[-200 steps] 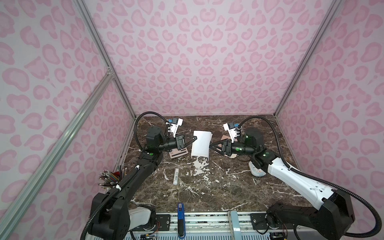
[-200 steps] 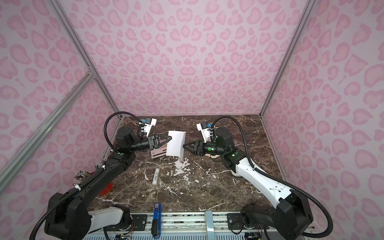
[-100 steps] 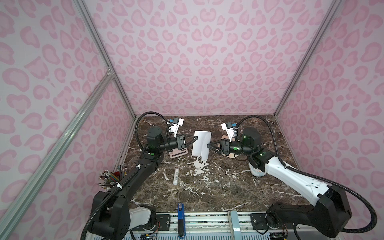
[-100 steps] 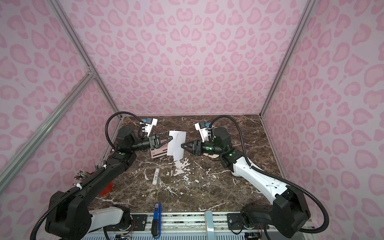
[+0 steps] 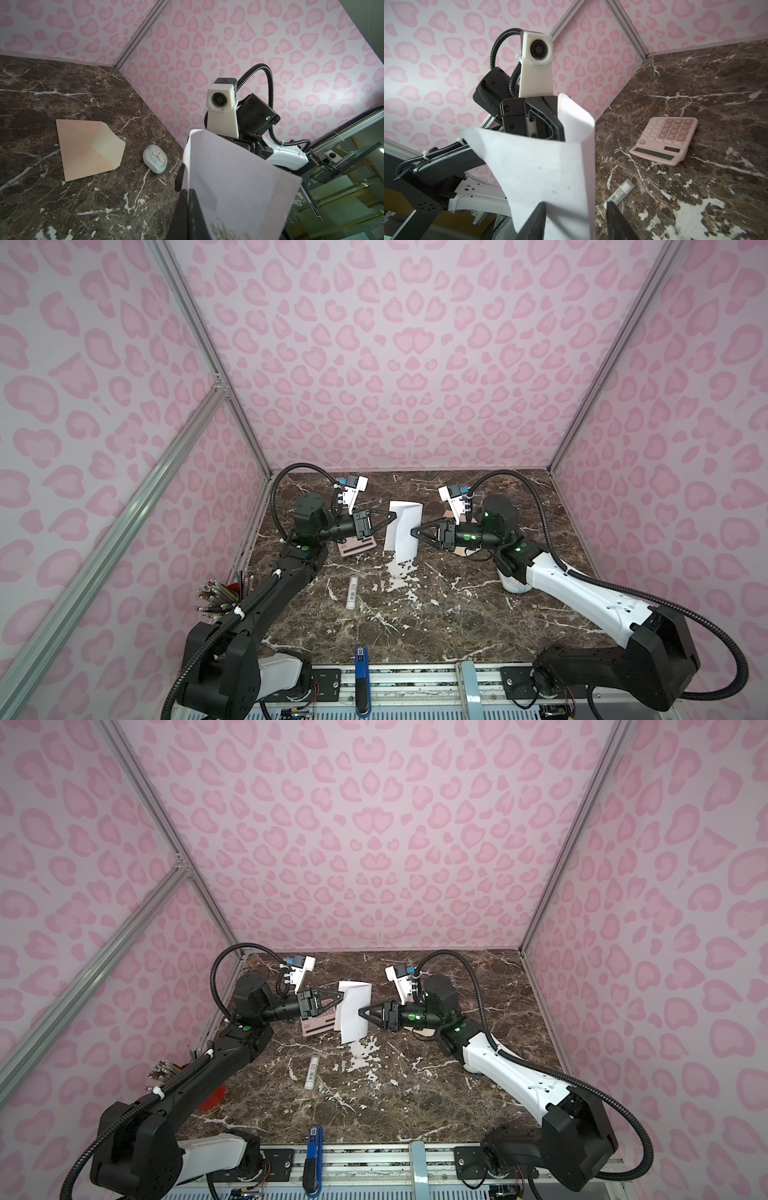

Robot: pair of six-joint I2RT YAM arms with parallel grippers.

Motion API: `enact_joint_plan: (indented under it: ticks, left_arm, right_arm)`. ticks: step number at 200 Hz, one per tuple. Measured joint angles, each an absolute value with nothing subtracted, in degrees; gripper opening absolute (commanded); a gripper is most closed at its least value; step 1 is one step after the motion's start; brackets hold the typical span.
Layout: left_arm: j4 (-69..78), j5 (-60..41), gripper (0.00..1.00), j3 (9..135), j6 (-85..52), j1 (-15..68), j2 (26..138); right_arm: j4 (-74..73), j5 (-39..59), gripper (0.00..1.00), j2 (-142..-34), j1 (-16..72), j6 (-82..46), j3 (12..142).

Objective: Place the letter into the envelope and seal it

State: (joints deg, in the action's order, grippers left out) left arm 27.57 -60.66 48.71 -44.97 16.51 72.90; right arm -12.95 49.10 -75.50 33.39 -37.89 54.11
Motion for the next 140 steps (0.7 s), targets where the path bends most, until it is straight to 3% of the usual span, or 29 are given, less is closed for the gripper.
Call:
enact_joint_plan:
  ticks: [140]
  left_arm:
    - [28.0, -61.1, 0.04, 48.4, -44.9, 16.6, 72.7]
  right_arm:
    - [-13.8, 49.8, 0.08, -75.2, 33.6, -38.6, 54.1]
